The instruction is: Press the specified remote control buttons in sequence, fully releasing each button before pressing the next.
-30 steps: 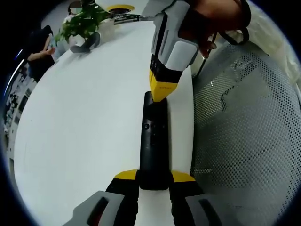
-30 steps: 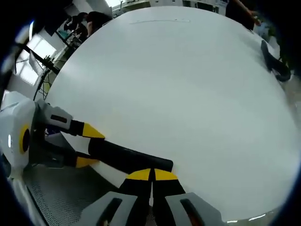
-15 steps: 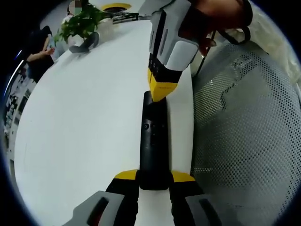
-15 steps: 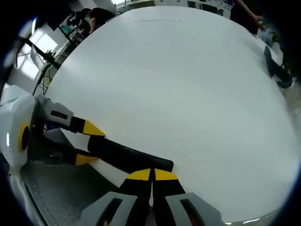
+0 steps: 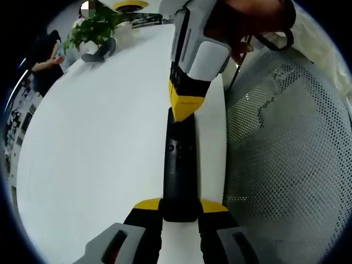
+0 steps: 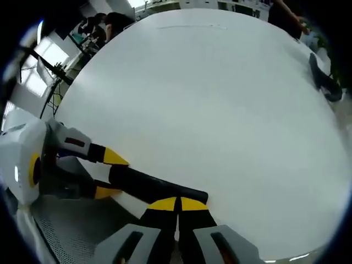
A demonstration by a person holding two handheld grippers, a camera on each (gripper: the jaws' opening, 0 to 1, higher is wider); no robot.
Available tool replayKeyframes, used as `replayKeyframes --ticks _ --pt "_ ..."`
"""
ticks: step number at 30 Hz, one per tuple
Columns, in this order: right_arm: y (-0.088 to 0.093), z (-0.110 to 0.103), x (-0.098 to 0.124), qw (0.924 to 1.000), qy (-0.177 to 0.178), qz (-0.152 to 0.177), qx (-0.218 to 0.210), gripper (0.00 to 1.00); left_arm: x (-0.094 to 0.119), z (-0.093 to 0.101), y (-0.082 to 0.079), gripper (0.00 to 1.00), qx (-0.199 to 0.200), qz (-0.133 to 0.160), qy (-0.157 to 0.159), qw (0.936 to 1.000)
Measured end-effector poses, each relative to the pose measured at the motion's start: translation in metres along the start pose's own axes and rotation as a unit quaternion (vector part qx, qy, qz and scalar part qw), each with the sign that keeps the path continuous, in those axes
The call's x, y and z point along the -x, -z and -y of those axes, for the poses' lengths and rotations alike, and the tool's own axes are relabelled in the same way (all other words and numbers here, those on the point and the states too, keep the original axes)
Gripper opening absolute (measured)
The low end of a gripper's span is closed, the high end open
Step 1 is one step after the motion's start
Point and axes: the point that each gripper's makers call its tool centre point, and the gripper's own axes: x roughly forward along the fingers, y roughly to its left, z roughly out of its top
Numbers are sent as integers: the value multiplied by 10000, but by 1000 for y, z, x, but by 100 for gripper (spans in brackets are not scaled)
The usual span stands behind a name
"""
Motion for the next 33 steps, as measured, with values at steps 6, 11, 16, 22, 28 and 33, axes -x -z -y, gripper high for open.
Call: replayKeyframes --ticks 6,11,16,22,28,33 --pt "5 -1 -5 9999 -14 -144 40 0 0 0 0 24 13 17 6 10000" --pt "6 -1 -5 9997 44 -162 163 0 0 0 0 24 14 24 3 10000" --pt "6 0 -5 9997 64 -207 137 0 0 0 0 24 41 72 8 10000" --pt "6 0 -6 9997 11 -239 79 0 1 0 0 24 77 179 30 9998" --pt "6 -1 -6 9996 7 -249 130 0 1 0 0 24 80 216 36 9997" --pt "5 1 -6 9998 -16 -199 -51 0 0 0 0 24 83 183 46 9998"
